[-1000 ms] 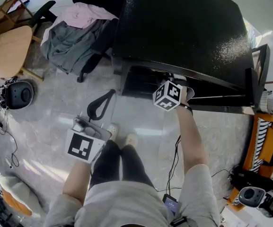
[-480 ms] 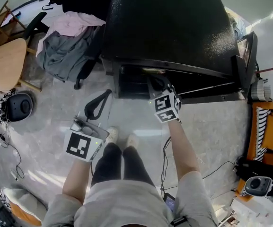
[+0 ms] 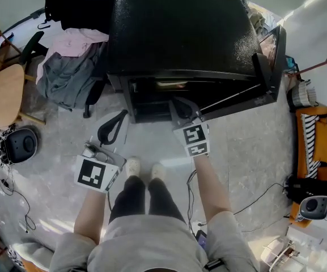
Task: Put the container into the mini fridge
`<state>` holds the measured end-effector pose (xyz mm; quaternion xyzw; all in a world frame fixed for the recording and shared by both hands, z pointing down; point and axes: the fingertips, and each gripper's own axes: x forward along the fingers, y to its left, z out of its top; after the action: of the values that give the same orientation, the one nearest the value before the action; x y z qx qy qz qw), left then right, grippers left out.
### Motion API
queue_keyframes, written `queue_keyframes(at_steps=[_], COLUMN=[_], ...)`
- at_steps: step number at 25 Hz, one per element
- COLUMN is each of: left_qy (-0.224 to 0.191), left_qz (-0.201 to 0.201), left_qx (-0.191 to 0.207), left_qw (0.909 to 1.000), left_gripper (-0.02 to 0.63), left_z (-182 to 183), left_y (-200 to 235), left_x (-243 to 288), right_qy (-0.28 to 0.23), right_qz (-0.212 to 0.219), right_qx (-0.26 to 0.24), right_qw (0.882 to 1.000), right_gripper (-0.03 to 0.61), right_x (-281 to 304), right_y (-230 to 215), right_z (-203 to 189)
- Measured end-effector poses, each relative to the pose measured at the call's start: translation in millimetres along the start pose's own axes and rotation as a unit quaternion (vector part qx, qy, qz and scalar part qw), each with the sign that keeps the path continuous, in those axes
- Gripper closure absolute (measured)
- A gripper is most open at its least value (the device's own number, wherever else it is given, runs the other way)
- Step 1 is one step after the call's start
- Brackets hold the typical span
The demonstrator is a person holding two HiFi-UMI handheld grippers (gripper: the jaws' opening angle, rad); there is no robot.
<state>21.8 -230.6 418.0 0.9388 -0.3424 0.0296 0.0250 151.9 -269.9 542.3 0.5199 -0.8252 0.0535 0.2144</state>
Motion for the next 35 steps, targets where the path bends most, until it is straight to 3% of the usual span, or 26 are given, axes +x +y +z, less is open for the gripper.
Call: queue_keyframes(at_steps=[18,35], left_qy=[-0.008,-0.03], left_qz=[-0.046,-0.045], left_qx=[0.011,0.03], left_qw=[0.9988,0.9981], left_gripper=[0.612,0.614], left_z=[35.9,88.7], left_y=[-34.4,-77.8], left_x=[-9.0,-37.9], right_qy=[-0.069,-0.133], right_qz=[-0.05,-0.073], right_qx=[0.056,0.072], right_qw=[0.995,0.986], right_gripper=[0.578,0.578], right_x=[-89.7,-187.2], right_y=[14.4,28.1], right_z=[55.7,104.6])
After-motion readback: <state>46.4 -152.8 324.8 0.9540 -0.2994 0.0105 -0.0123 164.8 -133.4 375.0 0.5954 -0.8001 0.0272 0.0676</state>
